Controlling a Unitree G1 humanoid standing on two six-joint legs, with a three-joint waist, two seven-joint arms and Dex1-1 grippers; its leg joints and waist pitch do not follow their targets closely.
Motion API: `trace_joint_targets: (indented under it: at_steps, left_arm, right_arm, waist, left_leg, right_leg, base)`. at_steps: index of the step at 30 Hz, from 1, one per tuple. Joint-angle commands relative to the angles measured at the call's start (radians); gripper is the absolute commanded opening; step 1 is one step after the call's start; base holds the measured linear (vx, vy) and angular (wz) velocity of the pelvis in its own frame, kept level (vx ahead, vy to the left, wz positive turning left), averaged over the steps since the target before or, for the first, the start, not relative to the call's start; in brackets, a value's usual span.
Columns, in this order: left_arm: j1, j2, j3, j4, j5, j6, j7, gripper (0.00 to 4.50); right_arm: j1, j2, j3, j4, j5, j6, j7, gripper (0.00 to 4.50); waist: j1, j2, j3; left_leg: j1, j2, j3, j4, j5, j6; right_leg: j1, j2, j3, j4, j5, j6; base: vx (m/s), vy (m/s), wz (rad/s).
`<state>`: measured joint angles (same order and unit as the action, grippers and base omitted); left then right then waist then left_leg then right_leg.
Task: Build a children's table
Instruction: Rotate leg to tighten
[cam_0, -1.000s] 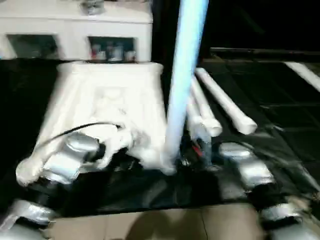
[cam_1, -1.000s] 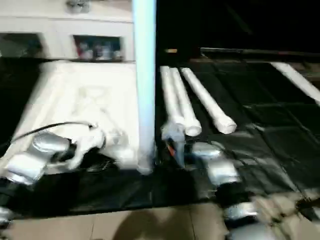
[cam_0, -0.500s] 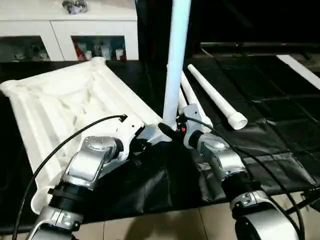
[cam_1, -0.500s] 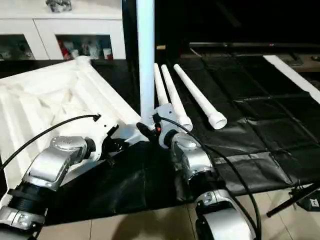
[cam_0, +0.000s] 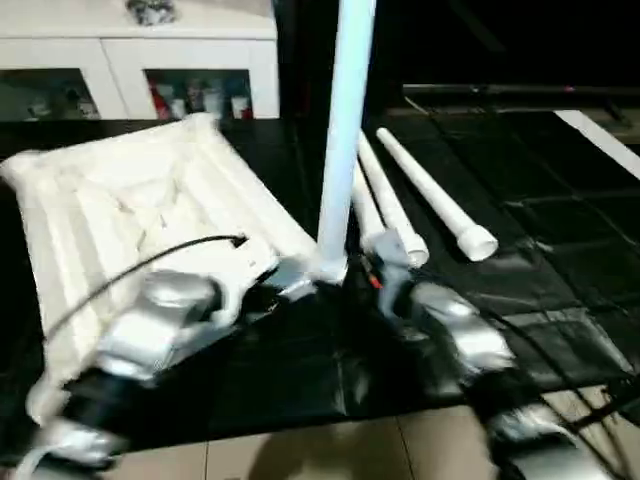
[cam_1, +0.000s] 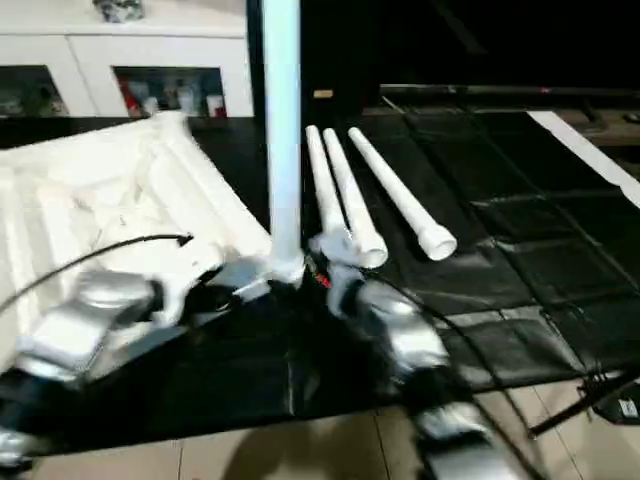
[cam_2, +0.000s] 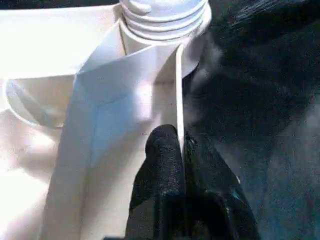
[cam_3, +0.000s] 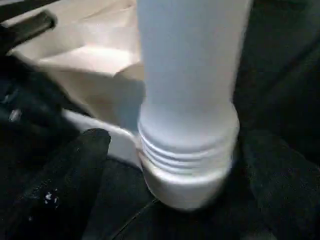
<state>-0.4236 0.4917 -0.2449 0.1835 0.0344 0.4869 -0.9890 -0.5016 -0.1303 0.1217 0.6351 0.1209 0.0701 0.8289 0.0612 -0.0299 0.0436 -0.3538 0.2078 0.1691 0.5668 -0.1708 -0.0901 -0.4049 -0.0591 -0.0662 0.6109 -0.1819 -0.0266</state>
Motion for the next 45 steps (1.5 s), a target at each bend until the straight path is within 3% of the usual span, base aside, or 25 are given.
trace_joint_targets:
  at_steps: [1, 5, 10, 18, 19, 21, 30, 40, 45]
  left_arm:
    - [0.007, 0.019, -0.033, 0.005, -0.007, -0.053, -0.068, 0.00]
    - [0.009, 0.089, -0.061, 0.030, -0.036, -0.171, -0.211, 0.00]
    - [-0.008, 0.134, -0.101, 0.061, -0.042, -0.246, -0.327, 0.00]
    - [-0.035, 0.149, -0.157, 0.070, -0.043, -0.324, -0.441, 0.00]
    - [-0.037, 0.151, -0.167, 0.069, -0.041, -0.332, -0.451, 0.00]
    - [-0.040, 0.150, -0.169, 0.072, -0.038, -0.338, -0.456, 0.00]
    - [-0.049, 0.151, -0.172, 0.096, -0.026, -0.363, -0.467, 0.00]
    - [-0.055, 0.150, -0.174, 0.114, -0.026, -0.376, -0.468, 0.00]
    - [-0.057, 0.146, -0.171, 0.124, -0.026, -0.375, -0.458, 0.00]
  right_arm:
    - [0.003, -0.029, 0.007, -0.050, 0.025, -0.009, 0.077, 4.42]
    - [0.020, -0.119, 0.036, -0.131, 0.072, 0.022, 0.272, 4.42]
    - [0.015, -0.181, 0.096, -0.154, 0.052, -0.021, 0.409, 4.42]
    - [-0.033, -0.180, 0.150, -0.093, 0.020, -0.062, 0.491, 4.42]
    - [-0.044, -0.175, 0.156, -0.079, 0.024, -0.055, 0.504, 4.27]
    - [-0.050, -0.172, 0.158, -0.071, 0.026, -0.053, 0.512, 4.27]
    - [-0.065, -0.166, 0.175, -0.033, 0.025, -0.068, 0.563, 3.52]
    - [-0.059, -0.162, 0.179, -0.019, 0.023, -0.089, 0.577, 2.66]
    - [-0.052, -0.157, 0.181, -0.018, 0.021, -0.096, 0.579, 2.59]
  waist:
    - [0.002, 0.006, -0.056]
    - [0.011, 0.006, -0.056]
    - [0.027, 0.005, -0.056]
    - [0.031, 0.003, -0.056]
    - [0.032, 0.001, -0.058]
    - [0.034, 0.003, -0.057]
    - [0.040, -0.002, -0.058]
    - [0.040, 0.001, -0.058]
    - [0.040, 0.001, -0.057]
  left_leg:
    - [0.003, 0.018, 0.001, -0.055, -0.199, 0.042]
    - [0.005, 0.019, 0.000, -0.054, -0.205, 0.051]
    - [0.007, 0.023, 0.003, -0.054, -0.209, 0.041]
    - [0.007, 0.025, 0.003, -0.055, -0.209, 0.026]
    - [0.008, 0.026, 0.003, -0.055, -0.203, 0.028]
    - [0.007, 0.026, 0.003, -0.054, -0.200, 0.030]
    - [0.006, 0.025, 0.003, -0.054, -0.200, 0.024]
    - [0.007, 0.026, 0.002, -0.054, -0.211, 0.020]
    - [0.007, 0.025, 0.002, -0.055, -0.220, 0.017]
  right_leg:
    - [0.054, -0.067, 0.048, -0.073, -0.195, -0.180]
    - [0.055, -0.066, 0.048, -0.074, -0.195, -0.178]
    - [0.050, -0.069, 0.048, -0.072, -0.212, -0.184]
    - [0.051, -0.071, 0.050, -0.068, -0.212, -0.190]
    - [0.052, -0.070, 0.049, -0.066, -0.198, -0.193]
    - [0.051, -0.071, 0.049, -0.065, -0.192, -0.198]
    - [0.053, -0.072, 0.049, -0.065, -0.211, -0.186]
    - [0.052, -0.071, 0.049, -0.066, -0.220, -0.186]
    - [0.052, -0.071, 0.049, -0.067, -0.231, -0.184]
  base:
    - [0.000, 0.000, 0.00]
    - [0.000, 0.000, 0.00]
    - [0.000, 0.000, 0.00]
    - [0.000, 0.000, 0.00]
    - [0.000, 0.000, 0.00]
    - [0.000, 0.000, 0.00]
    - [0.000, 0.000, 0.00]
    - [0.000, 0.000, 0.00]
    - [0.000, 0.000, 0.00]
